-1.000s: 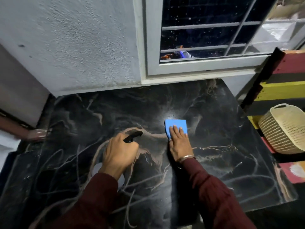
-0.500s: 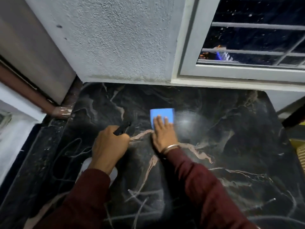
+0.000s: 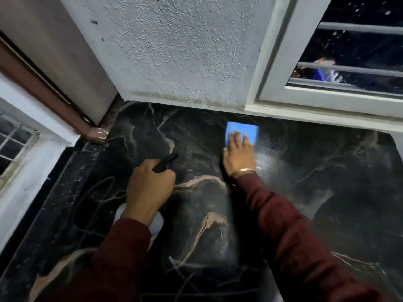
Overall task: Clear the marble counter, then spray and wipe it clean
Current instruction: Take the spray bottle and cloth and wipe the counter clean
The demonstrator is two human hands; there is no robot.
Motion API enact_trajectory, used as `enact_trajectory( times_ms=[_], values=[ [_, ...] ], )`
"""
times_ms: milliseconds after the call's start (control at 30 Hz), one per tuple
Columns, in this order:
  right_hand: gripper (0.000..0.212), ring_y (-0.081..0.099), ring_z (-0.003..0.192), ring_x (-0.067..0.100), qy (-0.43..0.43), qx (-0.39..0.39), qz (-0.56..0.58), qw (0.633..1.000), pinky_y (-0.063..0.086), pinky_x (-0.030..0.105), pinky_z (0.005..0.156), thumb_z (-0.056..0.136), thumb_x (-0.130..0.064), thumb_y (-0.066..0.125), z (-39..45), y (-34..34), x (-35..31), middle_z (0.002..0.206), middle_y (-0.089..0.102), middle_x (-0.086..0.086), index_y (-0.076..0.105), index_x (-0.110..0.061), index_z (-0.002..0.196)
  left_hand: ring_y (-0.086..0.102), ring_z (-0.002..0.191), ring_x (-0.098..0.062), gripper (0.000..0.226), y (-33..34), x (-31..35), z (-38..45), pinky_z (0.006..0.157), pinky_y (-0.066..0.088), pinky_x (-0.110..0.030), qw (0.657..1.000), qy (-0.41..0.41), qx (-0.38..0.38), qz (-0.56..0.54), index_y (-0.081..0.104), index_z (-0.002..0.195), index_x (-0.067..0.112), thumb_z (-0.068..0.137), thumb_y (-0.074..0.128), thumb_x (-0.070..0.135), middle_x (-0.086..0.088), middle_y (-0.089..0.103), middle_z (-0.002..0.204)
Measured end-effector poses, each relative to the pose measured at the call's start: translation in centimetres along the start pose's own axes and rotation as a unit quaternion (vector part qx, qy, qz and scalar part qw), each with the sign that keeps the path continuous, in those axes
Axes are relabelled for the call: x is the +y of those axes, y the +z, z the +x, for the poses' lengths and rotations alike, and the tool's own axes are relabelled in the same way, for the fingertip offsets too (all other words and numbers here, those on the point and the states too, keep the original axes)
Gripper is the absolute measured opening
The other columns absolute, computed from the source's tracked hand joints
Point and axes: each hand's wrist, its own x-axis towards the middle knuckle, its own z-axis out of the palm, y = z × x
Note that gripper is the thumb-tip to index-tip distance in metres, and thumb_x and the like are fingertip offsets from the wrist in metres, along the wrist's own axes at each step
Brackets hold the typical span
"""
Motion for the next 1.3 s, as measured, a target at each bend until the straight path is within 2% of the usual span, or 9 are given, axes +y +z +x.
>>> enact_trajectory(
  times_ms=[133, 267, 367, 533, 700, 800, 900, 1067, 1300],
  values=[
    [0.056, 0.017, 0.144, 0.038, -0.267, -0.047, -0.040, 0.962, 0.017, 0.051, 0.115, 0.097, -0.036, 0.036, -4.9, 3.4, -11.4, 0.157, 0.023, 0.013, 0.026, -0.017, 0.149, 0.058, 0.071, -0.036, 0.022, -0.9, -0.3, 0.3, 0.062, 0.038, -0.036, 1.000, -0.010, 0.016, 0.000, 0.057, 0.062, 0.013, 0.084, 0.060, 0.013, -0.011, 0.061, 0.067],
    [0.056, 0.021, 0.145, 0.026, -0.424, -0.112, 0.013, 0.898, 0.020, 0.044, 0.118, 0.096, -0.036, 0.037, -12.7, 3.0, -8.6, 0.156, 0.028, 0.000, 0.028, -0.023, 0.149, 0.063, 0.072, -0.040, 0.017, -2.4, -1.2, 0.9, 0.065, 0.049, -0.043, 0.999, -0.026, 0.039, -0.012, 0.063, 0.068, 0.007, 0.083, 0.059, 0.013, -0.015, 0.064, 0.069],
    [0.059, 0.038, 0.138, 0.026, -0.346, -0.039, -0.030, 0.937, 0.036, 0.049, 0.109, 0.092, -0.037, 0.034, -8.0, 1.8, -3.4, 0.150, 0.039, 0.004, 0.036, -0.017, 0.147, 0.066, 0.072, -0.040, 0.015, -4.0, -2.3, 1.6, 0.068, 0.056, -0.047, 0.998, -0.034, 0.046, -0.026, 0.067, 0.075, 0.004, 0.081, 0.058, 0.014, -0.015, 0.067, 0.072],
    [0.081, 0.021, 0.142, 0.040, -0.114, -0.045, 0.016, 0.992, 0.018, 0.050, 0.114, 0.080, -0.045, 0.005, 0.6, 1.5, -9.0, 0.156, 0.025, 0.014, 0.027, -0.008, 0.149, 0.063, 0.073, -0.037, 0.012, -6.2, -5.1, 2.8, 0.066, 0.047, -0.037, 0.998, -0.034, 0.053, -0.018, 0.066, 0.076, 0.006, 0.080, 0.058, 0.013, -0.013, 0.066, 0.074],
    [0.063, 0.038, 0.133, 0.043, -0.354, -0.085, 0.008, 0.931, 0.032, 0.050, 0.108, 0.087, -0.036, 0.026, -7.8, 6.2, -21.6, 0.147, 0.042, 0.014, 0.042, -0.010, 0.141, 0.066, 0.081, -0.039, 0.015, -8.7, -8.1, 4.5, 0.067, 0.047, -0.036, 0.995, -0.065, 0.076, -0.024, 0.065, 0.076, 0.016, 0.070, 0.055, 0.027, -0.012, 0.066, 0.077],
    [0.060, 0.038, 0.136, 0.033, -0.440, -0.123, 0.018, 0.889, 0.031, 0.047, 0.110, 0.088, -0.036, 0.036, -11.0, 6.3, -22.5, 0.148, 0.042, 0.006, 0.039, -0.015, 0.144, 0.066, 0.083, -0.038, 0.015, -10.3, -9.7, 5.4, 0.069, 0.049, -0.038, 0.994, -0.075, 0.081, -0.024, 0.068, 0.080, 0.015, 0.075, 0.058, 0.025, -0.012, 0.069, 0.081],
    [0.065, 0.041, 0.135, 0.031, -0.361, -0.072, 0.003, 0.930, 0.031, 0.047, 0.110, 0.085, -0.036, 0.029, -6.1, 6.1, -22.4, 0.147, 0.043, 0.010, 0.042, -0.009, 0.143, 0.068, 0.079, -0.039, 0.011, -12.1, -11.4, 6.2, 0.070, 0.053, -0.039, 0.994, -0.071, 0.078, -0.041, 0.065, 0.074, 0.015, 0.074, 0.059, 0.025, -0.014, 0.070, 0.080],
    [0.066, 0.005, 0.148, 0.028, -0.134, -0.072, 0.011, 0.988, 0.003, 0.045, 0.118, 0.095, -0.036, 0.032, 0.8, 6.6, -27.8, 0.160, 0.007, 0.010, 0.011, -0.013, 0.153, 0.064, 0.072, -0.036, 0.013, -14.8, -15.3, 6.3, 0.062, 0.043, -0.034, 0.991, -0.079, 0.090, -0.062, 0.060, 0.064, 0.015, 0.076, 0.059, 0.019, -0.010, 0.064, 0.071],
    [0.059, 0.030, 0.140, 0.033, -0.434, -0.123, 0.004, 0.892, 0.023, 0.046, 0.114, 0.090, -0.033, 0.042, -10.2, 9.0, -33.4, 0.152, 0.035, 0.008, 0.035, -0.015, 0.146, 0.064, 0.075, -0.040, 0.015, -16.2, -18.8, 6.4, 0.062, 0.041, -0.035, 0.990, -0.086, 0.102, -0.042, 0.055, 0.063, 0.014, 0.076, 0.057, 0.021, -0.017, 0.065, 0.074]
  ],
)
